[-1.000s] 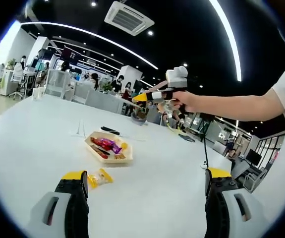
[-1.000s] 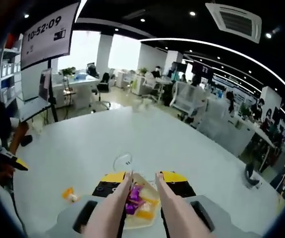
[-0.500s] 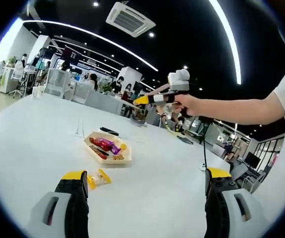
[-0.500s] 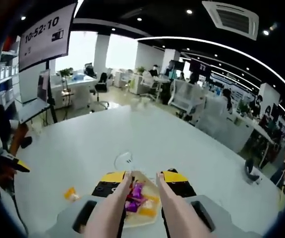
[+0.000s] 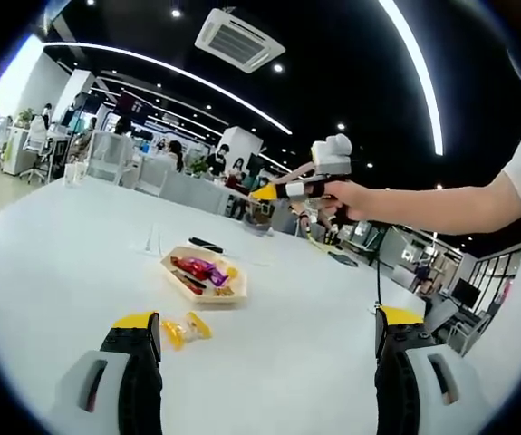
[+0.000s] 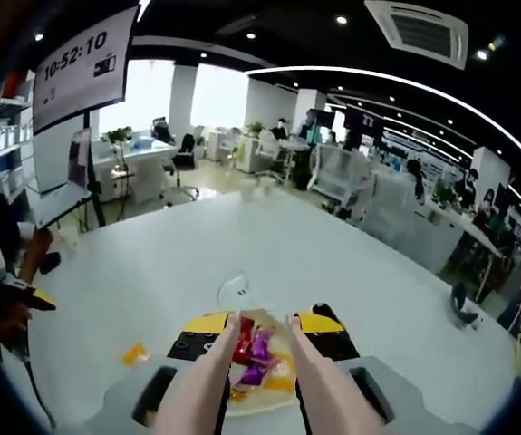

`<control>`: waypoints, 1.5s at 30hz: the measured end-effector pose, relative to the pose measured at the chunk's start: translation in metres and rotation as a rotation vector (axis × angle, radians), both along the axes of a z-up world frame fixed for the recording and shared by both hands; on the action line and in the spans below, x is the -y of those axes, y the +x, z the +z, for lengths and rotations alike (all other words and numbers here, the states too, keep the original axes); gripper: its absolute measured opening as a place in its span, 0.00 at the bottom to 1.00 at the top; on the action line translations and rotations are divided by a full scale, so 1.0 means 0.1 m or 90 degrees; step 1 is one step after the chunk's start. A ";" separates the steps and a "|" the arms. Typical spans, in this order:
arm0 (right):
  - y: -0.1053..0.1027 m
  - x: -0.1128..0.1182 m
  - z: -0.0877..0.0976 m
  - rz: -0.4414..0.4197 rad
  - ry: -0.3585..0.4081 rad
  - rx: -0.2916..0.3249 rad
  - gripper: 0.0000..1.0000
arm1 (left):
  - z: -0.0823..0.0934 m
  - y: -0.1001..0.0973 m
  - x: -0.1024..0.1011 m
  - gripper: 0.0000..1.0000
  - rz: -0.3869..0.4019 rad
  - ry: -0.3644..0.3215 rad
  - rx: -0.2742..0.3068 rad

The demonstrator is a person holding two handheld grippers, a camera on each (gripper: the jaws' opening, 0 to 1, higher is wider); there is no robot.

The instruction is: Place the target food into the container with the food tongs after gripping and lifting it, then release it inside without dropping or visibly crushing the food.

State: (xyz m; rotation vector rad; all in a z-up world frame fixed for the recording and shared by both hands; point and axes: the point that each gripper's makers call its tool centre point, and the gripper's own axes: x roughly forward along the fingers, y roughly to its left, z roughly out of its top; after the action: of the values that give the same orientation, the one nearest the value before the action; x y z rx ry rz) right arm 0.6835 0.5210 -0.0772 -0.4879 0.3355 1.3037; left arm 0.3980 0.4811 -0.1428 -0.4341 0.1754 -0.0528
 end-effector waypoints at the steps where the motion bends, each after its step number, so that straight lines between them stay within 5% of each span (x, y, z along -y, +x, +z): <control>1: -0.01 0.01 -0.01 0.000 -0.001 -0.001 0.26 | 0.00 0.00 0.00 0.99 0.001 -0.001 0.002; 21: -0.20 -0.01 -0.19 0.031 -0.031 -0.001 0.26 | -0.16 0.06 -0.16 0.99 0.032 -0.005 -0.039; 31: -0.32 -0.06 -0.41 0.028 -0.029 -0.044 0.27 | -0.07 0.05 -0.11 0.99 0.025 -0.012 -0.033; 45: -0.56 -0.10 -0.45 0.079 -0.044 -0.057 0.27 | -0.10 0.07 -0.09 0.99 0.032 -0.033 -0.021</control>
State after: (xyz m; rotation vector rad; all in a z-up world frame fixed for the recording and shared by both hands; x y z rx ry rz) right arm 0.6277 0.5312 -0.1221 -0.5162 0.4319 1.4411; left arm 0.4049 0.4899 -0.1527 -0.4917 0.1961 -0.0004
